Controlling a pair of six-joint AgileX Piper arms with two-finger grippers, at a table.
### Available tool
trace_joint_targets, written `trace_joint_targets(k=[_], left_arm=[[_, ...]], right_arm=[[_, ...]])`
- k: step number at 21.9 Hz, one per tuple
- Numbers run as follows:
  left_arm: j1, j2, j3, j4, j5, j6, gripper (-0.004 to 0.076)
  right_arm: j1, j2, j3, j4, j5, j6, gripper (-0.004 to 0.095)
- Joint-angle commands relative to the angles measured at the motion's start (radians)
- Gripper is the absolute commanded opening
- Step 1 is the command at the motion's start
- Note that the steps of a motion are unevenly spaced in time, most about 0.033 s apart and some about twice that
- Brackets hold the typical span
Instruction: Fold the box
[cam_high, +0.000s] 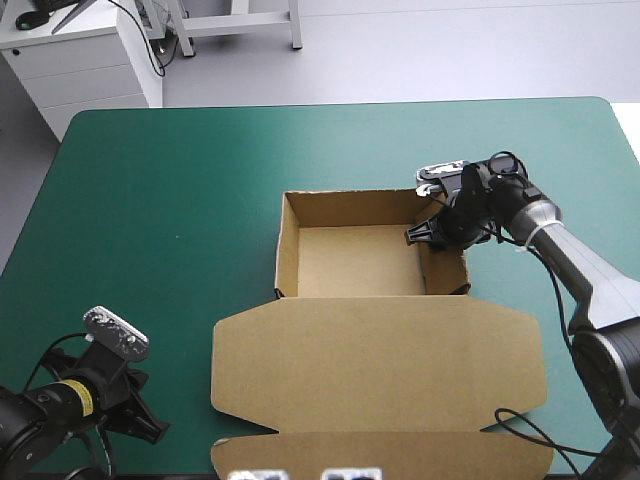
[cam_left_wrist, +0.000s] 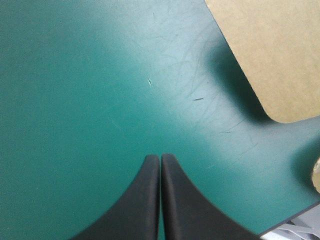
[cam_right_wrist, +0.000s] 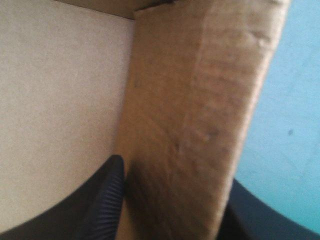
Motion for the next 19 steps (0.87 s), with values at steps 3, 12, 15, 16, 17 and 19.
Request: trace_joint_targets(k=[3, 12, 15, 16, 17, 19], left_arm=[[-0.003, -0.016, -0.007, 0.003, -0.049, -0.018, -0.0008], [-0.003, -0.016, -0.007, 0.008, -0.081, -0.018, -0.0008], [-0.003, -0.016, -0.007, 0.006, -0.091, -0.018, -0.0008], [-0.003, -0.016, -0.007, 0.006, -0.091, -0.018, -0.0008], [-0.003, -0.016, -0.007, 0.006, -0.091, -0.018, -0.0008], [-0.003, -0.016, -0.007, 0.006, -0.091, -0.018, -0.0008]], right_arm=[[-0.001, -0.024, -0.028, -0.008, -0.052, -0.001, 0.0051], [-0.096, -0.024, -0.166, -0.200, -0.131, 0.043, -0.0019], [-0.268, -0.023, -0.226, -0.212, -0.147, 0.043, -0.0019], [-0.344, -0.022, -0.228, -0.212, -0.163, 0.043, -0.0019], [-0.386, -0.019, -0.228, -0.210, -0.165, 0.045, -0.0019], [-0.496, -0.001, -0.228, -0.206, -0.151, 0.045, -0.0019]])
